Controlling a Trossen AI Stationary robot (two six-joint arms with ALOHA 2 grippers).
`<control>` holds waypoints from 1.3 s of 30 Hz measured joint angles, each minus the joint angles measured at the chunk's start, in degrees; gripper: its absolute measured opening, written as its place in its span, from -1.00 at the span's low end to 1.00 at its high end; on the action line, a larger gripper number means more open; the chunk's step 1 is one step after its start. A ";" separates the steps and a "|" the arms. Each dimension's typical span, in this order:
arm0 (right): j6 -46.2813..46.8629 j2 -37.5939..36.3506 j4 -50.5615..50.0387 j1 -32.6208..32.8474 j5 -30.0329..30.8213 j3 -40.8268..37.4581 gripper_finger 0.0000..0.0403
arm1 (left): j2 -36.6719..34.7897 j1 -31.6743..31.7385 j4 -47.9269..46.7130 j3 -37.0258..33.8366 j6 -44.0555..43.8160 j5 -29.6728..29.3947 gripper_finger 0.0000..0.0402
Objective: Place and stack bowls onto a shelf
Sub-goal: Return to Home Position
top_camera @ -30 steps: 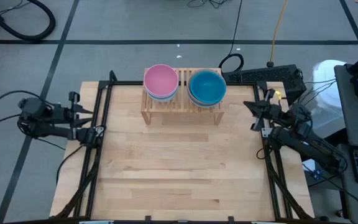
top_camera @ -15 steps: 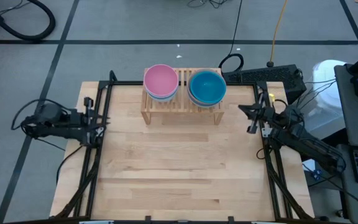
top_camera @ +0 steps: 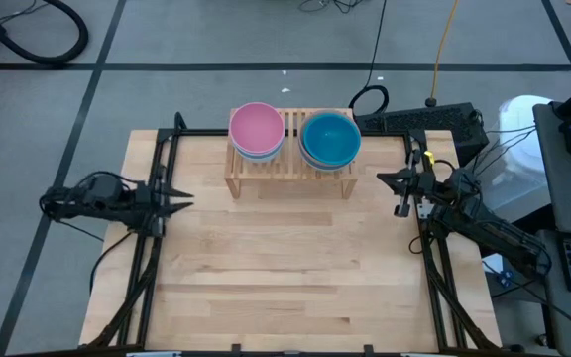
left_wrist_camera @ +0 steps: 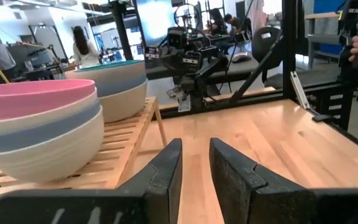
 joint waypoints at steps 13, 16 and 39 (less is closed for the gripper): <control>1.04 0.00 -0.61 0.00 -0.02 0.00 -1.00 | -0.02 0.00 9.60 -10.10 -1.40 0.00 -0.56; 1.07 0.00 -0.60 0.00 -0.02 0.00 -1.00 | -0.02 0.00 11.55 -12.14 -1.44 0.00 -0.56; 0.26 0.00 -0.17 0.02 -0.07 -1.77 -1.00 | 0.00 0.00 21.66 -20.99 1.61 -0.04 -0.56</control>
